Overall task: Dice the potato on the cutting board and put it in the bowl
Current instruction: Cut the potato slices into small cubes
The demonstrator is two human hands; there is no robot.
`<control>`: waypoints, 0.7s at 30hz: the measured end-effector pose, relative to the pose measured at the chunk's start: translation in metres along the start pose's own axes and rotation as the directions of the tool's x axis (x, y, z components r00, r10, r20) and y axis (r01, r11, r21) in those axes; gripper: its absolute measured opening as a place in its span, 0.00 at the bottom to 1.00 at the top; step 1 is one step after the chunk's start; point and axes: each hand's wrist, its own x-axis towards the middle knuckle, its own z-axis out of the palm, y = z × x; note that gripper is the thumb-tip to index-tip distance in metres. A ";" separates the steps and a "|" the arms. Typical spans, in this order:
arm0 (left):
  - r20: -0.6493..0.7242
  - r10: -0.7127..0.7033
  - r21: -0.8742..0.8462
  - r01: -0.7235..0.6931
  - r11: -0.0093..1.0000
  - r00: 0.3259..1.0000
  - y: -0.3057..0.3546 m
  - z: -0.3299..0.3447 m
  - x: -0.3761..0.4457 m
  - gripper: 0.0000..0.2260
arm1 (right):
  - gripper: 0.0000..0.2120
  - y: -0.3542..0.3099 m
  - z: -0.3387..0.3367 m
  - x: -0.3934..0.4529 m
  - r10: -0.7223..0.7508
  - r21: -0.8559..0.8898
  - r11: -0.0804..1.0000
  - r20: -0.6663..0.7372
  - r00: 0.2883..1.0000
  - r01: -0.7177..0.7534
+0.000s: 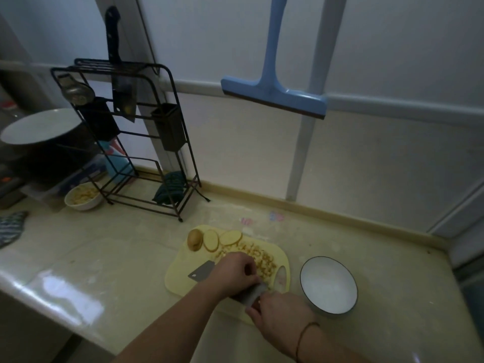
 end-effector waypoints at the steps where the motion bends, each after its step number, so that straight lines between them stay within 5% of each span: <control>1: -0.016 -0.003 0.006 0.003 1.000 1.000 0.000 0.001 0.002 0.07 | 0.23 -0.001 0.001 0.001 0.007 0.002 1.000 0.004 1.000 -0.007; 9: -0.305 -0.025 -0.055 0.009 0.998 0.952 -0.015 -0.010 -0.009 0.08 | 0.23 0.004 0.010 0.003 0.022 0.028 0.999 -0.054 0.998 -0.021; 14: -0.200 0.078 0.083 -0.062 0.995 0.977 -0.047 -0.021 -0.029 0.09 | 0.25 0.003 0.011 0.001 0.044 -0.020 0.999 -0.067 0.997 -0.046; 19: -0.076 0.207 0.017 -0.206 0.978 0.975 -0.045 -0.015 -0.026 0.13 | 0.25 0.002 0.016 0.002 0.055 -0.030 0.998 -0.034 0.998 -0.056; 21: -0.160 0.159 -0.097 -0.176 0.980 0.974 -0.045 -0.014 -0.026 0.12 | 0.26 0.003 0.017 0.002 0.059 -0.043 0.997 -0.042 0.997 -0.061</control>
